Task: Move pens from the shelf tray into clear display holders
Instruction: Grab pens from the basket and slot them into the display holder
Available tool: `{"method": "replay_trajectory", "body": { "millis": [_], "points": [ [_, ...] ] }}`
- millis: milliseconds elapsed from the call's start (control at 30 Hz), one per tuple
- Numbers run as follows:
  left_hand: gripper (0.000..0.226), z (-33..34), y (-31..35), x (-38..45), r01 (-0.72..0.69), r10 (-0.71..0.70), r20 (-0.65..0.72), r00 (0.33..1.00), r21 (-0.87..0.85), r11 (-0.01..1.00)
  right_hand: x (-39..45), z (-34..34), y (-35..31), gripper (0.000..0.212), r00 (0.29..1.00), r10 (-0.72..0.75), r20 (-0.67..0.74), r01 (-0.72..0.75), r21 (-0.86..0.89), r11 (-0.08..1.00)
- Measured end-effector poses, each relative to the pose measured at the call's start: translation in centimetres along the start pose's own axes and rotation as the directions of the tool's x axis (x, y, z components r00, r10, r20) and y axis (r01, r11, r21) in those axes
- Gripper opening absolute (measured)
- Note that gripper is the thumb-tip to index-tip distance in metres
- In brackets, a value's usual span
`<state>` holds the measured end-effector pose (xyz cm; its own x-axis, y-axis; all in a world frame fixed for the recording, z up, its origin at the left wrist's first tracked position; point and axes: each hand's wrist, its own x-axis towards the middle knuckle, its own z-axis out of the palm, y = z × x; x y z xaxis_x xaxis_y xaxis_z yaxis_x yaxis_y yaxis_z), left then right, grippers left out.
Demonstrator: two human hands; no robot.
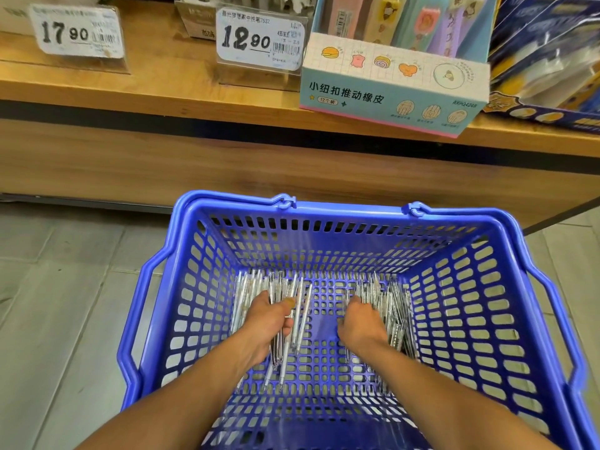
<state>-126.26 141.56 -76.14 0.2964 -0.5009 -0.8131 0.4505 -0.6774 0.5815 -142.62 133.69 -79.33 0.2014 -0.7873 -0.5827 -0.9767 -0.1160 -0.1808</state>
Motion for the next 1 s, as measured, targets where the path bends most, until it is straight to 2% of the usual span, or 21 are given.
{"method": "replay_trajectory", "body": {
  "millis": [100,167,233,300,333,400,467,567,700,800,867,933,1000],
  "points": [
    [0.088,0.0,0.0,-0.1,0.011,-0.011,0.016,1.000,-0.011,1.000,0.2,1.0,0.3,0.039,1.000,-0.027,0.009,0.028,-0.092,0.995],
    [0.091,0.0,0.0,-0.2,0.019,-0.018,0.031,0.999,-0.022,1.000,0.4,1.3,0.2,0.040,1.000,-0.025,0.007,0.025,-0.077,0.997],
    [0.093,0.0,0.0,-0.3,0.018,-0.017,0.042,0.999,-0.019,1.000,0.7,1.1,0.1,0.032,1.000,-0.006,0.031,0.006,0.020,1.000],
    [0.095,0.1,0.0,-0.4,0.014,-0.013,0.047,0.999,-0.020,1.000,0.8,0.7,-0.2,0.017,0.996,-0.009,0.093,-0.010,0.203,0.979],
    [0.096,0.2,0.1,-0.5,0.009,-0.008,0.043,0.999,-0.021,1.000,0.8,0.4,-0.5,0.012,0.992,-0.027,0.122,-0.017,0.341,0.940],
    [0.098,0.3,0.1,-0.5,-0.006,0.006,0.021,1.000,-0.021,1.000,0.4,-0.4,-1.3,0.013,0.976,-0.102,0.194,-0.042,0.624,0.781],
    [0.100,0.3,0.1,-0.5,-0.020,0.020,0.008,1.000,-0.016,1.000,-0.3,-0.9,-2.2,0.018,0.941,-0.225,0.253,-0.066,0.790,0.610],
    [0.104,0.2,0.0,-0.3,-0.045,0.045,0.016,0.999,-0.022,0.999,-1.3,-1.1,-3.5,0.021,0.877,-0.383,0.289,-0.078,0.873,0.481],
    [0.103,0.0,-0.2,-0.1,-0.049,0.050,0.040,0.998,-0.029,0.998,-2.2,-1.0,-4.3,0.025,0.865,-0.421,0.272,-0.058,0.889,0.455],
    [0.089,0.0,-0.2,0.2,-0.033,0.033,0.008,0.999,-0.040,0.999,-2.1,-1.4,-3.6,0.024,0.856,-0.417,0.306,-0.071,0.867,0.493],
    [0.077,0.0,0.0,0.0,-0.006,0.006,-0.003,1.000,-0.043,0.999,-1.7,-1.7,-2.6,0.015,0.914,-0.278,0.296,-0.055,0.769,0.637],
    [0.073,-0.1,0.0,0.0,0.022,-0.022,0.008,1.000,-0.062,0.998,-0.8,-1.8,-1.0,0.016,0.988,-0.057,0.142,-0.018,0.477,0.879],
    [0.079,0.0,-0.1,0.2,0.019,-0.019,0.008,1.000,-0.061,0.998,-0.4,-1.8,0.6,0.017,0.999,0.049,0.003,-0.049,0.182,0.982]
  ]
}}
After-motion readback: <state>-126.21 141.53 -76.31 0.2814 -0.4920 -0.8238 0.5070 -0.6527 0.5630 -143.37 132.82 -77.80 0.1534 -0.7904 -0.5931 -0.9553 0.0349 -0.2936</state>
